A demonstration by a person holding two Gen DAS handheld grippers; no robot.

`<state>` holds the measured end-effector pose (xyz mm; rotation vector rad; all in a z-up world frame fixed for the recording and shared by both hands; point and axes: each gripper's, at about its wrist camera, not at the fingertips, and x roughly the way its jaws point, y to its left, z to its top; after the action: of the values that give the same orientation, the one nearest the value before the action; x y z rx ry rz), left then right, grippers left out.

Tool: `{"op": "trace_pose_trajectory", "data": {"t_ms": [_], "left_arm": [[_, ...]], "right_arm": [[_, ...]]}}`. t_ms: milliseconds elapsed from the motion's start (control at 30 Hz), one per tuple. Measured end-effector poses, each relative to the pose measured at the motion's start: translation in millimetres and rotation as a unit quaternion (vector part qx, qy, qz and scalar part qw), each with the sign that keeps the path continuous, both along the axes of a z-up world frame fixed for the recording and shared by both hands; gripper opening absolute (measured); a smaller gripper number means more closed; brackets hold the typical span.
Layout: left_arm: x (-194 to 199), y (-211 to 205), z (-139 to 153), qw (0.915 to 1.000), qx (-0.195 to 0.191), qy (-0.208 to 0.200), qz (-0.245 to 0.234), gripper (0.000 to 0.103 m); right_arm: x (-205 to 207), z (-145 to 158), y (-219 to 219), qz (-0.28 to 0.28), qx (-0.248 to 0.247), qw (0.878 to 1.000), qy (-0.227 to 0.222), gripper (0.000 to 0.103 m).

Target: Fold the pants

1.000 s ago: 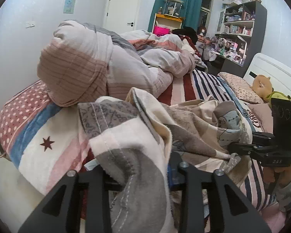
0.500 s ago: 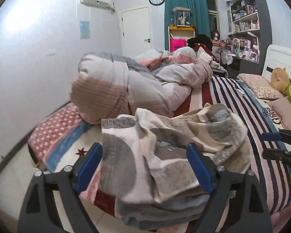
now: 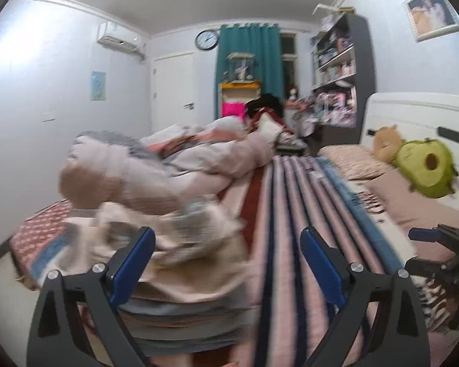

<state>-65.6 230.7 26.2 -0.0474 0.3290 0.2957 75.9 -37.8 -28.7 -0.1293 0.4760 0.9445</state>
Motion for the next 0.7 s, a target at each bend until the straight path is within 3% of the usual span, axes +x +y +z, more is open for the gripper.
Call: {"op": "trace_pose_trajectory", "data": {"t_ms": [167, 333, 700], "left_arm": [[9, -61, -9, 0.9984, -0.015, -0.029, -0.047, 0.099], [17, -113, -21, 0.996, -0.011, -0.033, -0.082, 0.099], [19, -148, -32, 0.9951, -0.004, -0.019, -0.097, 0.099]], "right_arm": [[-34, 1, -62, -0.089, -0.003, 0.993, -0.073, 0.102], [-59, -5, -101, -0.161, -0.006, 0.981, -0.113, 0.102], [-71, -10, -142, -0.206, 0.019, 0.972, -0.107, 0.102]]}}
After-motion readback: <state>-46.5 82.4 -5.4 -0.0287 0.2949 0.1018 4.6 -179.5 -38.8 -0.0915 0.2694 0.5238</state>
